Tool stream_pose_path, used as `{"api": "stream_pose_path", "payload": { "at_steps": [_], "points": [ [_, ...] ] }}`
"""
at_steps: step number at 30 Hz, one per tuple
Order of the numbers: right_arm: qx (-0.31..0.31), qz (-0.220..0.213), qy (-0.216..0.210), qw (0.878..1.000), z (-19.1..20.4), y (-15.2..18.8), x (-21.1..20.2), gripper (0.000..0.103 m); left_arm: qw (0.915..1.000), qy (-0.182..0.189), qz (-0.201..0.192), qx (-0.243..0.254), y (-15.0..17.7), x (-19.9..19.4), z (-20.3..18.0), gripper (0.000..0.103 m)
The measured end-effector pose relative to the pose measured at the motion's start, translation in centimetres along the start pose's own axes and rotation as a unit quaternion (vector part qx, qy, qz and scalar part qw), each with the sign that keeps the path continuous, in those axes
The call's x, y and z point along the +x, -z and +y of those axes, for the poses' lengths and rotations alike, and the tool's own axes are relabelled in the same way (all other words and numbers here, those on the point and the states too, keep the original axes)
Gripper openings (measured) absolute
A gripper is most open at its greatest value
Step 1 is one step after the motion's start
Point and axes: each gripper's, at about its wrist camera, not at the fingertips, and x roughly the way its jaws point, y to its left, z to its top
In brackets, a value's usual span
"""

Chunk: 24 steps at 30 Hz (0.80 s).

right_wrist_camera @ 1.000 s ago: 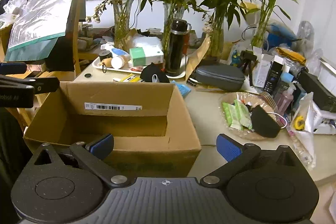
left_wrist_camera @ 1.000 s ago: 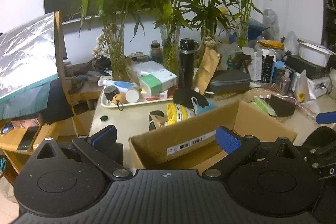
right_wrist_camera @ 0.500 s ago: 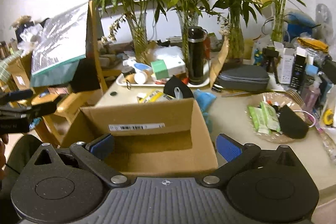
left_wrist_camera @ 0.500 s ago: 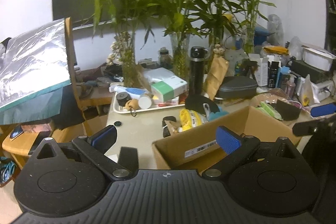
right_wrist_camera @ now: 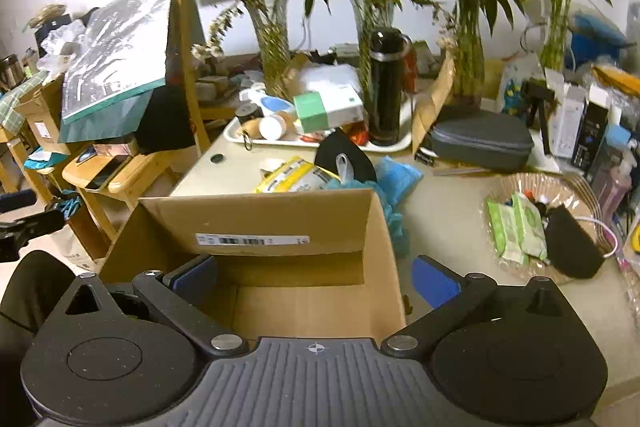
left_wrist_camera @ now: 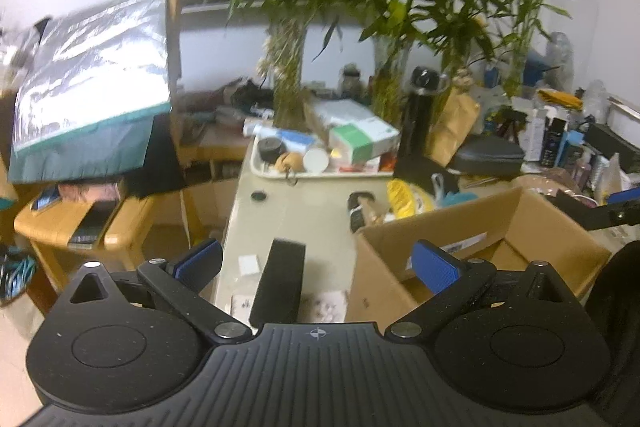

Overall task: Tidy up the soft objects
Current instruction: 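Close the left tool on the black foam sponge block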

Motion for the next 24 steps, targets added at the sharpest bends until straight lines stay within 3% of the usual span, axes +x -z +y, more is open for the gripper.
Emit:
{"api": "stream_pose_path", "payload": {
  "at_steps": [7, 15, 21, 24],
  "points": [
    [0.029, 0.006, 0.008, 1.000, -1.9, -0.2, 1.4, 0.103, 0.9992, -0.014, 0.036, -0.010, -0.1, 2.3, 1.5, 0.103],
    [0.046, -0.001, -0.005, 0.999, -3.0, -0.8, 1.5, 0.103, 0.9976, -0.005, 0.066, -0.020, -1.2, 4.8, 2.9, 0.103],
    [0.040, -0.002, 0.004, 0.999, -3.9, -1.4, 2.0, 0.103, 0.9916, 0.001, 0.126, -0.030, -1.6, 8.2, 4.7, 0.102],
    [0.045, 0.001, 0.012, 0.999, -4.8, -1.6, 2.6, 0.103, 0.9846, 0.007, 0.170, -0.039, -1.2, 10.8, 5.9, 0.089]
  ]
}}
